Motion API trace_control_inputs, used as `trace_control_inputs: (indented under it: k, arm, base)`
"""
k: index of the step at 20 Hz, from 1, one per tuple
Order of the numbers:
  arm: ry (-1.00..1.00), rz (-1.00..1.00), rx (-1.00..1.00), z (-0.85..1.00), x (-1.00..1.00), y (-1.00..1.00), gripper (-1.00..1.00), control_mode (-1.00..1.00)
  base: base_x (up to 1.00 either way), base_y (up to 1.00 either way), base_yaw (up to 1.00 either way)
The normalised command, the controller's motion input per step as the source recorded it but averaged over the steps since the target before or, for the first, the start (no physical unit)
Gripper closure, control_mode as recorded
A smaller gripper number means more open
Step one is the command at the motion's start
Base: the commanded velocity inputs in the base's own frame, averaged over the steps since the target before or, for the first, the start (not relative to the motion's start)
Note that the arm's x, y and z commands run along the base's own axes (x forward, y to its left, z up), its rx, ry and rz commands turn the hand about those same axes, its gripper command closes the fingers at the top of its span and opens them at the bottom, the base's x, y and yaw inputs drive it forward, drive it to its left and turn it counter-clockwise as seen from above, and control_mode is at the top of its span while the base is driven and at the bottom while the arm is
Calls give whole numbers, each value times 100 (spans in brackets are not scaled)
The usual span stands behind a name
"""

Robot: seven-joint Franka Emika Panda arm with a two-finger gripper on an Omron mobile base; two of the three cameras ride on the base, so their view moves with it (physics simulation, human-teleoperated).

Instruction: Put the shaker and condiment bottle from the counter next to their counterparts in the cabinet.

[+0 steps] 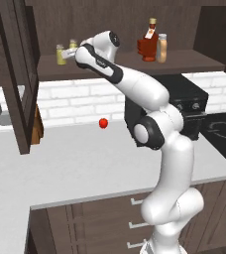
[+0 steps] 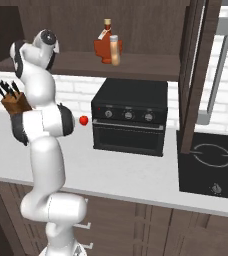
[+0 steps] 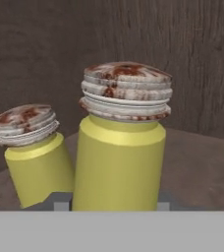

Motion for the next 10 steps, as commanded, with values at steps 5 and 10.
trace_control_inputs:
  k: [5, 10]
  arm:
    - [0, 0, 0, -10, 20, 9, 100, -100]
    - [0, 2, 0, -31, 25, 0, 100, -100]
  base:
    - [0, 0, 0]
    - [0, 0, 0]
